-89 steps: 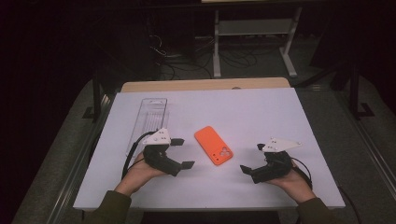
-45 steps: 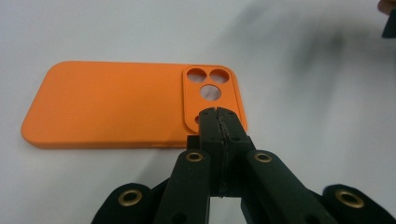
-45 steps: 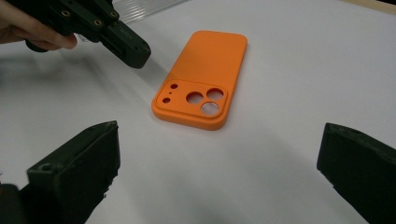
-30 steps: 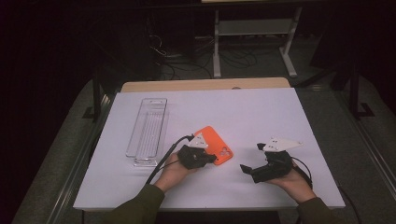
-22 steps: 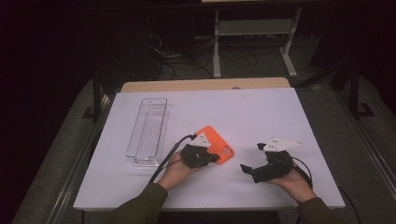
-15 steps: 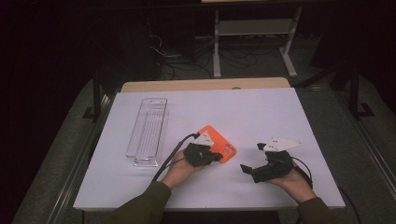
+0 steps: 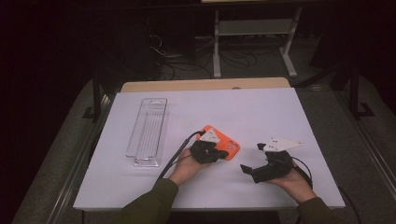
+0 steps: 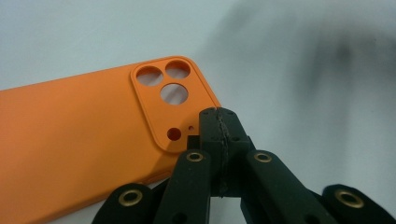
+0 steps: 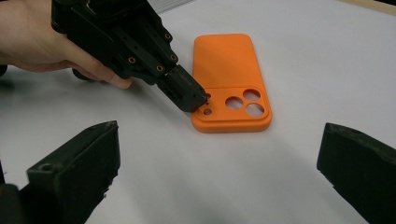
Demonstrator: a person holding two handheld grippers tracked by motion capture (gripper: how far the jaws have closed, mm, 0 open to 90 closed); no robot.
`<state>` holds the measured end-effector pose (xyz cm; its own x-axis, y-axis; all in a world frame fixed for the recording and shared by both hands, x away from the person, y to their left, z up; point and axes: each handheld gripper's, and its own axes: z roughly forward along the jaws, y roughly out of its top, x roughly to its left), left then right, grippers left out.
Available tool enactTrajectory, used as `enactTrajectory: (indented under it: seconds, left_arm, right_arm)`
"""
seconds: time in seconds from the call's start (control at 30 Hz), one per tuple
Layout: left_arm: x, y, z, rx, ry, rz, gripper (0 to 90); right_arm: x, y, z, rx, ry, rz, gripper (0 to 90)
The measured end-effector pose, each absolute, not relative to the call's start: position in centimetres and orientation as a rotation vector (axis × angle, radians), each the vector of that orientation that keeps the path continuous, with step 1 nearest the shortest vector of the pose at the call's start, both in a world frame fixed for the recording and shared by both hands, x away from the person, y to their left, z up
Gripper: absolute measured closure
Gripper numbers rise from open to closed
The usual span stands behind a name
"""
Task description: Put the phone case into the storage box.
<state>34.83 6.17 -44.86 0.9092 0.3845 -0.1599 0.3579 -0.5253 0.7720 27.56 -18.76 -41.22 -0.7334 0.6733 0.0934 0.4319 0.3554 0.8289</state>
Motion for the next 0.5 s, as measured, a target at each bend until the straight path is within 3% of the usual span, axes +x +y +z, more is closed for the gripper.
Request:
enactTrajectory:
  seconds: [0.17,0.33,0.5]
  left_arm:
    - [34.9,6.7,-44.6,2.184,0.526,0.036,89.4]
    - [34.7,7.6,-44.0,2.179,0.518,0.037,82.2]
    - [34.2,9.0,-43.3,2.151,0.532,0.029,68.0]
  right_arm:
    - [27.5,-18.8,-41.2,0.993,2.358,1.315,0.0]
    - [27.5,-18.9,-41.2,0.996,2.357,1.313,0.0]
    - [27.5,-18.9,-41.2,0.992,2.356,1.310,0.0]
